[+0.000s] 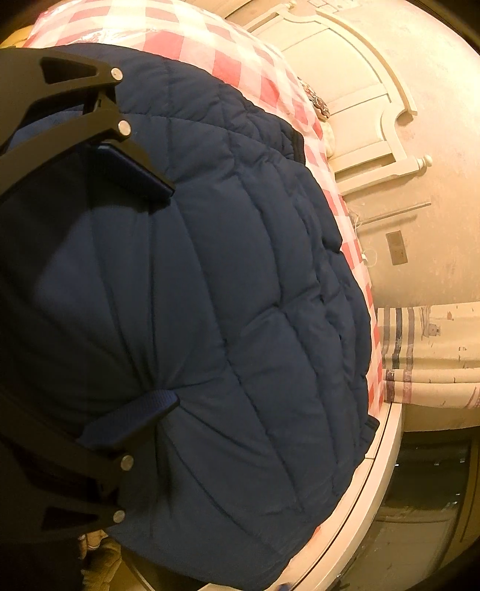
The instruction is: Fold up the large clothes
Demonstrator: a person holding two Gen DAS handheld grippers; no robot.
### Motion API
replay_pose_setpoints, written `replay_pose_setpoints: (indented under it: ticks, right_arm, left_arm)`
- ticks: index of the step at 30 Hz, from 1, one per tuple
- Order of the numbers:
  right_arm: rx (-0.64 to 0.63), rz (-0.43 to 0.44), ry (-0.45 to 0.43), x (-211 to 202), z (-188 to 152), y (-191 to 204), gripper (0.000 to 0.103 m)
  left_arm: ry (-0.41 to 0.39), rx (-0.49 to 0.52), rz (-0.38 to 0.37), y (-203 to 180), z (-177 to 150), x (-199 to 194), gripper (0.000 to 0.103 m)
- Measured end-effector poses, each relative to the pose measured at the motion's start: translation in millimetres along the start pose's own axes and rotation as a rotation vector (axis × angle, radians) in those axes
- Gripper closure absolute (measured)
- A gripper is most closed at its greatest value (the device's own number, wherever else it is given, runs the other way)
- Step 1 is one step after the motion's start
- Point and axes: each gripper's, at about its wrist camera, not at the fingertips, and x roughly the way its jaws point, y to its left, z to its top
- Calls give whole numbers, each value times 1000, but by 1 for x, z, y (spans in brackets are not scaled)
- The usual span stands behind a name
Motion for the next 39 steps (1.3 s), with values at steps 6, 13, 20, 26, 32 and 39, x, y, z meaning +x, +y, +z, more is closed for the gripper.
replay_pose_setpoints:
  ticks: [6,13,20,26,32,39]
  right_arm:
    - [151,182,148,12,-51,-20,8]
    - [55,242,153,55,-42,17,14]
    - [13,134,173,103,-22,46,14]
    - [-89,115,47,88,-19,65,45]
    - [-155,100,9,73,-17,81,45]
    - [-386,64,-59,58,2,147,46]
  left_arm:
    - [6,-1,5,0,1,1,2]
    - [4,-3,-3,0,0,2,2]
    - [61,-37,-55,7,8,-3,4]
    - [-80,-45,22,21,61,-44,4]
    - [46,-57,192,29,108,46,2]
    - [39,-144,88,51,88,55,5]
